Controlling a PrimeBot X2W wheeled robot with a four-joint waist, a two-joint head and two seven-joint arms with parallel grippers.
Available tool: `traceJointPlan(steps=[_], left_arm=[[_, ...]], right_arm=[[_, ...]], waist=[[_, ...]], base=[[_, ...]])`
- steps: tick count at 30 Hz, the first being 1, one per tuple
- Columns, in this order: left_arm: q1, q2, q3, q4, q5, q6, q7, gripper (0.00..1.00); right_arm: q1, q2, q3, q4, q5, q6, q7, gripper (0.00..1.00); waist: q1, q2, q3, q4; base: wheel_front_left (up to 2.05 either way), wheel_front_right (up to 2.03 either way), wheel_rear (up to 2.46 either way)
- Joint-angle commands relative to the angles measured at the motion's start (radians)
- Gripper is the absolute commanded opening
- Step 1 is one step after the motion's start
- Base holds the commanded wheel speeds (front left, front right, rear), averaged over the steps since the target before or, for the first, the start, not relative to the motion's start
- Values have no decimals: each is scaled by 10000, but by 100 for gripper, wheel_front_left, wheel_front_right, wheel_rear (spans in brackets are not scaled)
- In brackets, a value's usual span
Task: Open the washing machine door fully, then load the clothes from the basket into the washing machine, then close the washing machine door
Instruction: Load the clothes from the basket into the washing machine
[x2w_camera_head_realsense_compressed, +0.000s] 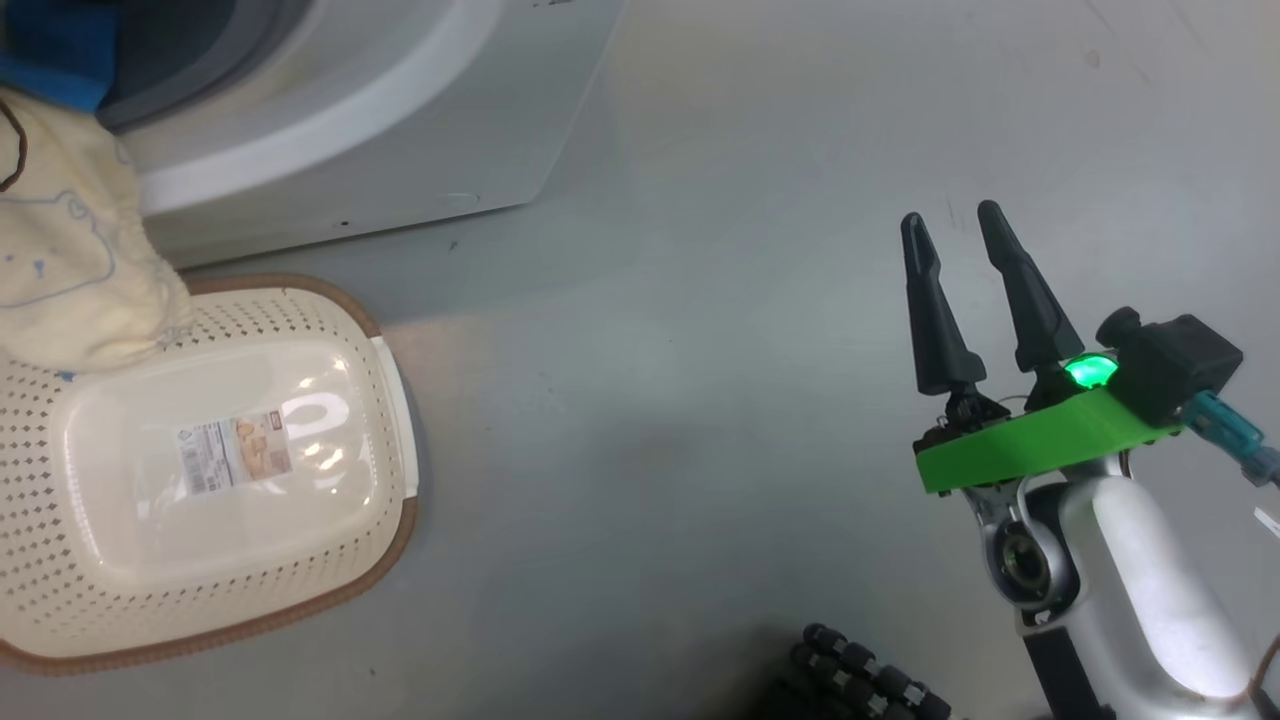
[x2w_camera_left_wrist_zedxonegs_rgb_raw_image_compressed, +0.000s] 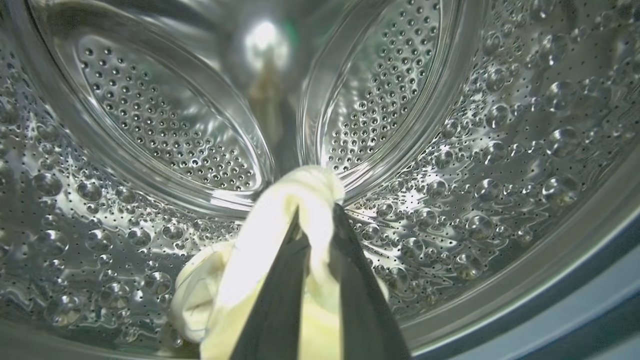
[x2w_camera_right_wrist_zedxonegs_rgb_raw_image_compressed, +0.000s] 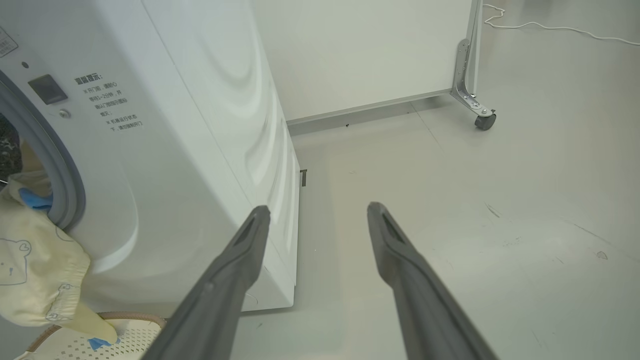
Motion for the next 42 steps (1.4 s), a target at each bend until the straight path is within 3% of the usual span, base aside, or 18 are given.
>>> traceJointPlan(steps=[1,3,4,5,14,25,35,42], left_arm=[[-484,318,88,145,16,-20,-41,5],[-667,244,-74,643,12,-40,-19,42],[-744,184,-101,908,-62,-48,95,82],[-825,140,-164,1112,-104,-55,175,100],[-1084,-89,-667,1880,-592,-70,507,100],[-661,-222,-1106,1348,-1592,-72,6,100],[730,-141,-439,-371,-1838,-72,-52,100],[2319,-460,442,-1670,-1361,-72,-53,100]], right_arm=[[4,-12,152,-251,82,16,-65,100],[13,-11,148,-248,79,16,-65,100],[21,-10,139,-245,77,16,-65,100],[29,-10,133,-243,74,16,-65,100],[16,-7,104,-220,55,16,-65,100],[39,-6,-13,-220,36,16,-65,100],[142,-73,-152,-189,-28,16,-65,100],[325,-366,-237,-122,-33,16,-65,100]], waist=[[0,0,-46,14],[0,0,-82,34],[0,0,-107,48],[0,0,-127,59],[0,0,-270,135],[0,0,-441,243],[0,0,-895,473],[0,0,-1509,763]], base=[[0,0,0],[0,0,0],[0,0,0],[0,0,0],[0,0,0],[0,0,0],[0,0,0],[0,0,0]])
